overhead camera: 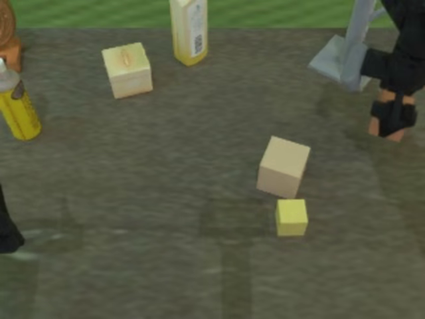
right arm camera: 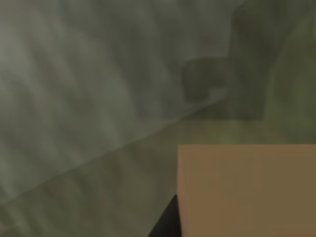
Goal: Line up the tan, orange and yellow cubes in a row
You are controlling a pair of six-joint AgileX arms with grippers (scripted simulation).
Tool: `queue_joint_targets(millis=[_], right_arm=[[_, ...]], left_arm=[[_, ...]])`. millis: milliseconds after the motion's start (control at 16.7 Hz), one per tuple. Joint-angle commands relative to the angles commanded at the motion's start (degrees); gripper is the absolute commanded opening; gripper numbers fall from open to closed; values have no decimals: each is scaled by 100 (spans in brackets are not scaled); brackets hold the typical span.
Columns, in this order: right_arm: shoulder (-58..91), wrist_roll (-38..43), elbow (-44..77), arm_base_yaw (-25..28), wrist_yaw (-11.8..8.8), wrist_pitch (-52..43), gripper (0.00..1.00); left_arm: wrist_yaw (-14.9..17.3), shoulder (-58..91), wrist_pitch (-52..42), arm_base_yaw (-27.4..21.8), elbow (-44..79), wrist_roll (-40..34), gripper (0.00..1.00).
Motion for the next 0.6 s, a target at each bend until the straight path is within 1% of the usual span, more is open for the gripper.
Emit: queue_joint_targets(millis=[120, 420, 480, 600], right_arm=[[-76, -4, 204, 18, 0, -229, 0], [-76, 13, 210, 8, -1, -238, 0], [-104, 42, 177, 80, -1, -229, 0], [-220, 172, 36, 396, -2, -193, 0]], left_arm=[[0, 0, 0, 0, 0, 0, 100], [0, 0, 0, 0, 0, 0, 100], [0, 0, 0, 0, 0, 0, 100], [0, 0, 0, 0, 0, 0, 100]])
